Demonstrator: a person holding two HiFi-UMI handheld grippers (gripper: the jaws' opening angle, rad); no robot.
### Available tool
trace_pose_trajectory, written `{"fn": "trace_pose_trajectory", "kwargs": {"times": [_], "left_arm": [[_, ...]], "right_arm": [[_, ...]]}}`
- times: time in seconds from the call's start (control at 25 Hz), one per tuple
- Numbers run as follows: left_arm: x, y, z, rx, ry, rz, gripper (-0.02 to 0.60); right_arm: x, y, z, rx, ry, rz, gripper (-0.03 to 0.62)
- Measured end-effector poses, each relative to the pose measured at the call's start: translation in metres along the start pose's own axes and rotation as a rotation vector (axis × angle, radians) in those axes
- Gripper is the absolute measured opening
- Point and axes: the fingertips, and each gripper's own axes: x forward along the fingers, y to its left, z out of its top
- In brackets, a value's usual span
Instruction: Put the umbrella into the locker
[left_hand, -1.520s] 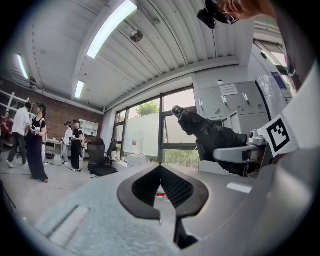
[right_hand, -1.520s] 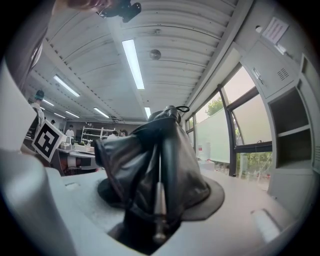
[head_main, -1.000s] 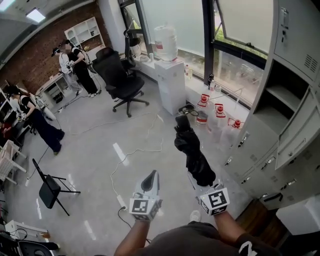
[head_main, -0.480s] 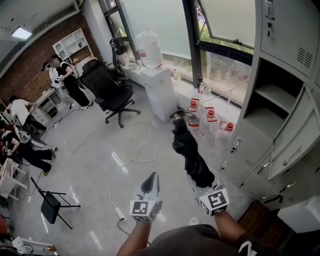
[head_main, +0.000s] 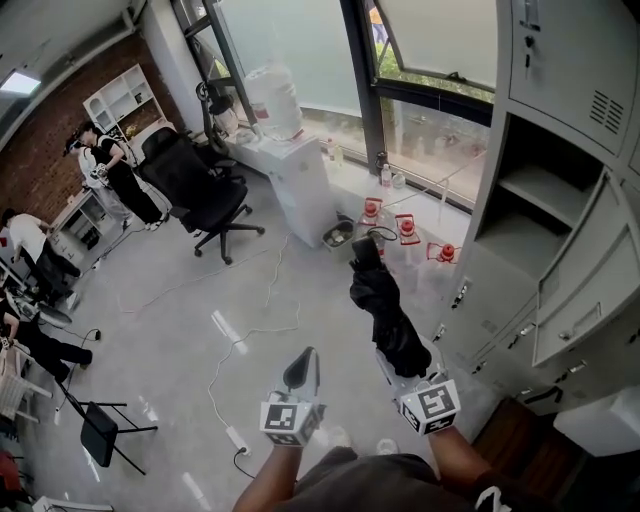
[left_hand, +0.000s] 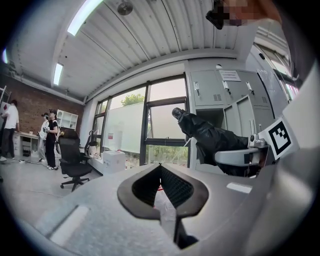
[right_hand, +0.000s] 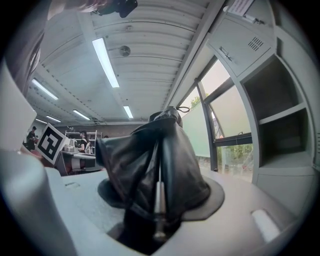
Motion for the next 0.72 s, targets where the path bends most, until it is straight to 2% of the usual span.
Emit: {"fn": "trace_pose_trajectory", "kwargs": {"times": [0.48, 0.72], "left_arm": [[0.083, 0.024, 0.017, 0.015, -0.050, -0.220, 0.005], [0.112, 0.038, 0.012, 0.015, -0.049, -0.312, 0.005]], "right_arm": [[0.042, -0.017, 0.004, -0.018, 0.001, -0.174, 0.245], [0.056, -0.026, 0.004, -0.017, -0.004, -0.274, 0.245]]}}
